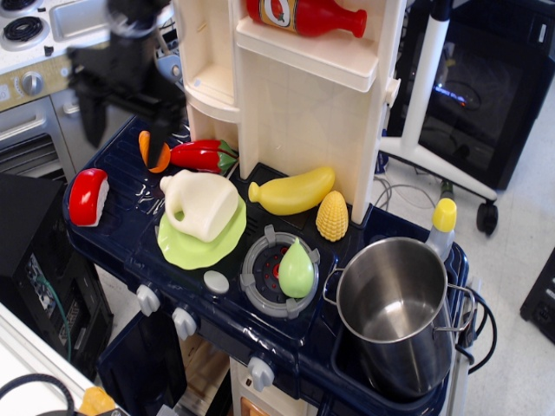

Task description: Put sushi in pot or pan

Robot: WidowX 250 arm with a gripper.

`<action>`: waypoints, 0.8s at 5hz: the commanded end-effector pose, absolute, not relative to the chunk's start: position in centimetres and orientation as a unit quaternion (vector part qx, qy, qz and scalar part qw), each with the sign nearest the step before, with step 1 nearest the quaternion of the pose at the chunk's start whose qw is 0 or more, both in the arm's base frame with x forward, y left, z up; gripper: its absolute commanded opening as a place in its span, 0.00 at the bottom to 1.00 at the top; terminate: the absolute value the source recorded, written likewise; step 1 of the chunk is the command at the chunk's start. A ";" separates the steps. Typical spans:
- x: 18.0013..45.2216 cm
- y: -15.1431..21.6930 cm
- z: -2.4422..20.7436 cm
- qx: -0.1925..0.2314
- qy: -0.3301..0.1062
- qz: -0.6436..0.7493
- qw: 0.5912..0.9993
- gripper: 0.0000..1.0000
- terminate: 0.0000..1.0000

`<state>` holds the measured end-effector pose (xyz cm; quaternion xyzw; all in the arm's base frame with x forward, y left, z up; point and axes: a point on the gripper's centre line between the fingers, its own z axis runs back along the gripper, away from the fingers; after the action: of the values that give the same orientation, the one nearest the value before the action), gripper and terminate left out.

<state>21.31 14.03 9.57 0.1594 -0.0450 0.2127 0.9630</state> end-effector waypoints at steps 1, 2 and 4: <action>20.8 17.8 8.2 0.158 -0.097 0.205 0.961 1.00 0.00; 20.6 19.0 7.4 0.144 -0.100 0.209 0.962 1.00 0.00; 20.1 19.6 5.5 0.118 -0.106 0.204 0.966 1.00 0.00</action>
<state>19.79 19.58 4.41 0.1098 -0.0972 0.2116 0.9663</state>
